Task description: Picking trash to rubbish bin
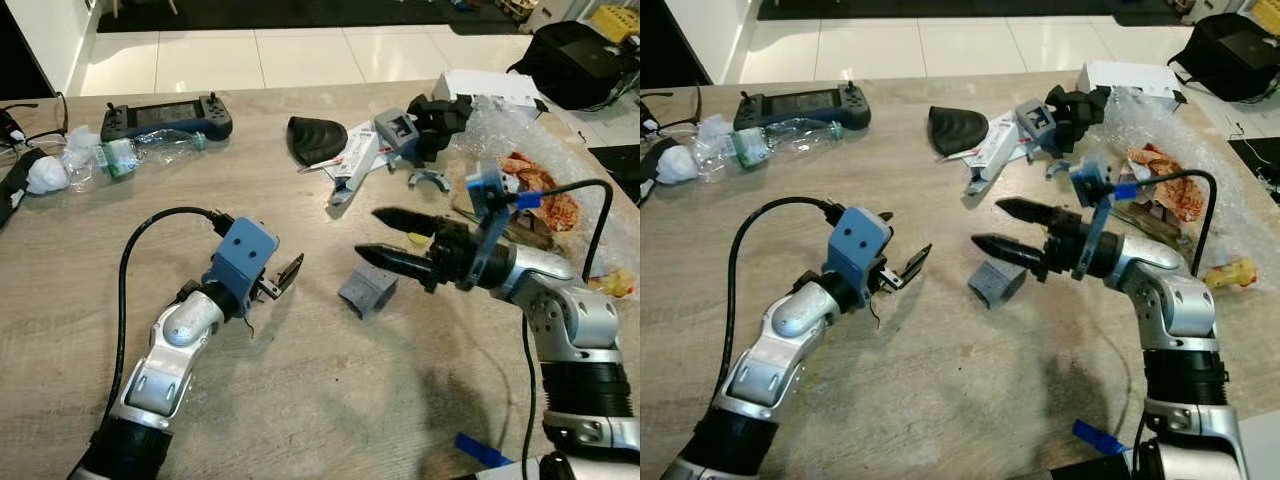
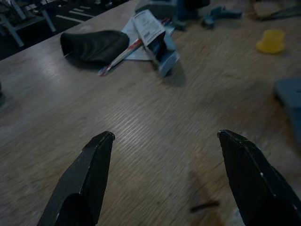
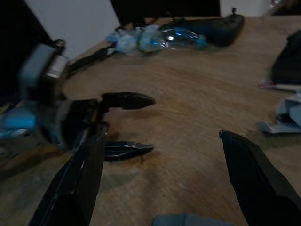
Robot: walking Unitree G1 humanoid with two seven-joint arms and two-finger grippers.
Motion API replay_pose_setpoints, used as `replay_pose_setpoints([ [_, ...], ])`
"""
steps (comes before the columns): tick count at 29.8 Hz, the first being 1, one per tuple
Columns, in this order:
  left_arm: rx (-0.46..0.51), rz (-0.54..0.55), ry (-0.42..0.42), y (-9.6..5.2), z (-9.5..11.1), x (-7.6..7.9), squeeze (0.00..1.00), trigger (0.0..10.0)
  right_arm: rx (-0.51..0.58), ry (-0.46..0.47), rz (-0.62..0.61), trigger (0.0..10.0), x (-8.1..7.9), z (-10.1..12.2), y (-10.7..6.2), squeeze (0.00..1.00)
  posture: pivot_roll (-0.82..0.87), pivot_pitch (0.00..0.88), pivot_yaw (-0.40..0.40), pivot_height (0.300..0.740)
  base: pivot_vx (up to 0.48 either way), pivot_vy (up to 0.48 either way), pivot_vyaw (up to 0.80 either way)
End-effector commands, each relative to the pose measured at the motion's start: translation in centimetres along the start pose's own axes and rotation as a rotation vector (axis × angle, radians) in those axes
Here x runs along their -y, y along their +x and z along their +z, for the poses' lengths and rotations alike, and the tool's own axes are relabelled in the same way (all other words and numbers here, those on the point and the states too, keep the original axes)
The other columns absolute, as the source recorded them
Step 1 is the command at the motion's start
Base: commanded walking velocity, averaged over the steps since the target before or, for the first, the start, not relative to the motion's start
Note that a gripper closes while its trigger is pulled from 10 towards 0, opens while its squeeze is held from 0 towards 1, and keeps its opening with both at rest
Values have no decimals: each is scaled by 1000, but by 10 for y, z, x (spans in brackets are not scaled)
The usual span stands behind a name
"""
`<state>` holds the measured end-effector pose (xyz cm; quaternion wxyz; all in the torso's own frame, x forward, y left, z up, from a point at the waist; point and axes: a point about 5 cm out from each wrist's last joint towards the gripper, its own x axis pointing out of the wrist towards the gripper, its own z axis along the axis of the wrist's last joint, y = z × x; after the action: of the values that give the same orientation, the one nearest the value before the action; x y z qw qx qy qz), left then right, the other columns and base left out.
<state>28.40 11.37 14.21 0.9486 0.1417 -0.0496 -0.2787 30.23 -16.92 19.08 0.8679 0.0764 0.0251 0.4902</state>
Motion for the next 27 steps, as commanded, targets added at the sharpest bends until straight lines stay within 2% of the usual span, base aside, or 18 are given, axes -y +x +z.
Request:
replay_pose_setpoints([
  [1,-6,-22,-23,2,-3,5,0,10000,-14,14,-63,10000,2,-3,-4,0,-78,101,-40,740,0,0,0],
  [2,-6,-22,-23,2,-3,5,0,10000,-14,14,-63,10000,2,-3,-4,0,-78,101,-40,740,0,0,0],
  [5,-14,-62,-34,10,-3,15,0,10000,55,217,-278,10000,5,-27,2,0,-80,102,-24,740,0,0,0],
  [6,-14,-62,-34,10,-3,15,0,10000,55,217,-278,10000,5,-27,2,0,-80,102,-24,740,0,0,0],
  [7,-16,-73,-36,12,-3,17,0,10000,81,281,-304,10000,4,-32,5,0,-78,101,-21,740,0,0,0],
  [9,-16,-73,-36,12,-3,17,0,10000,81,281,-304,10000,4,-32,5,0,-78,101,-21,740,0,0,0],
  [12,-20,-110,-44,16,-2,20,0,10000,167,469,-318,10000,-2,-32,13,0,-78,104,-20,740,0,0,0],
  [13,-21,-117,-44,17,-2,21,0,10000,180,506,-319,10000,-4,-32,14,0,-78,104,-20,740,0,0,0],
  [14,-21,-117,-44,17,-2,21,0,10000,180,506,-319,10000,-4,-32,14,0,-78,104,-20,740,0,0,0],
  [16,-21,-152,-47,20,-1,23,0,10000,166,651,-360,10000,-6,-38,18,0,-74,118,-25,740,0,0,0],
  [17,-21,-152,-47,20,-1,23,0,10000,166,651,-360,10000,-6,-38,18,0,-74,118,-25,740,0,0,0],
  [18,-20,-177,-48,22,1,25,0,10000,134,710,-386,10000,-7,-43,19,0,-72,119,-26,740,0,0,0],
  [19,-20,-177,-48,22,1,25,0,10000,134,710,-386,10000,-7,-43,19,0,-72,119,-26,740,0,0,0],
  [21,-17,-208,-40,24,3,28,0,10000,78,797,-430,10000,-9,-50,19,0,-70,118,-27,740,0,0,0],
  [25,-14,-209,-29,25,4,27,0,10000,53,840,-477,10000,-10,-50,17,0,-73,121,-32,740,0,0,0],
  [27,-12,-183,-8,24,3,23,0,10000,26,717,-600,10000,-3,-43,5,0,-74,122,-37,740,0,0,0],
])
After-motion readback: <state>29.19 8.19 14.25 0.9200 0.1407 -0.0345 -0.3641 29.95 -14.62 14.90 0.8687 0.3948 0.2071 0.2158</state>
